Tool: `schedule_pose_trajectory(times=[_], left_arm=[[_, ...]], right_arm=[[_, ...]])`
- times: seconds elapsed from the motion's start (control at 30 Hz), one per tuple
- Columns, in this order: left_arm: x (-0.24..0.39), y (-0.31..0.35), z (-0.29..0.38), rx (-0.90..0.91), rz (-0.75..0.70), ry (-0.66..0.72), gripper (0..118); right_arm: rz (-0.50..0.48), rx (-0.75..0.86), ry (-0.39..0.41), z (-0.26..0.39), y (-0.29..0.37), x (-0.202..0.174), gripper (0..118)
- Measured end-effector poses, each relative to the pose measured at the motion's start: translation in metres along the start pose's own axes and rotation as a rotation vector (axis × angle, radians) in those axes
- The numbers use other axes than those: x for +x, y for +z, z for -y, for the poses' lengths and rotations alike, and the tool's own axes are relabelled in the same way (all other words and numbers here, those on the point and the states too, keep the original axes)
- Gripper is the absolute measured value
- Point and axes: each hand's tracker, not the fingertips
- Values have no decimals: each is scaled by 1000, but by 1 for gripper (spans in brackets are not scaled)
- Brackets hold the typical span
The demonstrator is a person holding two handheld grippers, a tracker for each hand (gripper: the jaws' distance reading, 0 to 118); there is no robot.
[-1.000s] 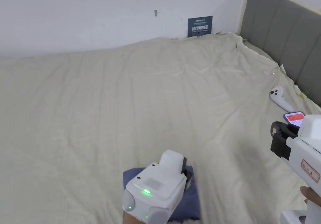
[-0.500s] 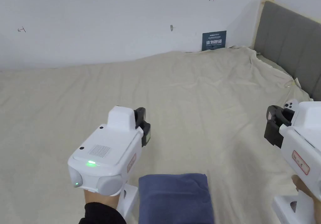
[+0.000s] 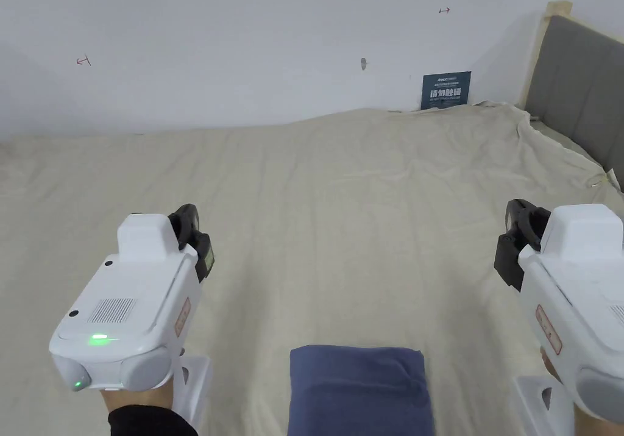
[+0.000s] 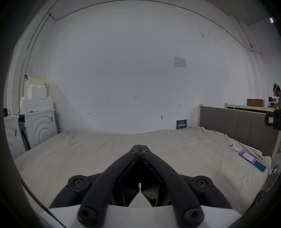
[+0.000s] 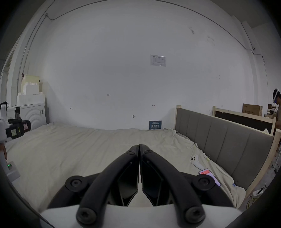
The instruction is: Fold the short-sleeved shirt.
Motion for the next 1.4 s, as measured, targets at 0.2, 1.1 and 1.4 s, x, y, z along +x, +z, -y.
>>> schedule_pose_trajectory(times=[0.2, 1.1, 1.4], left_arm=[[-12, 2, 7, -15, -24, 13, 0], [-25, -5, 60, -171, -5, 63, 0], [-19, -12, 85, -245, 22, 79, 0]], right_arm=[[-10, 14, 5, -4, 4, -17, 0], [-183, -380, 4, 152, -45, -94, 0], [-190, -523, -32, 211, -63, -104, 0]])
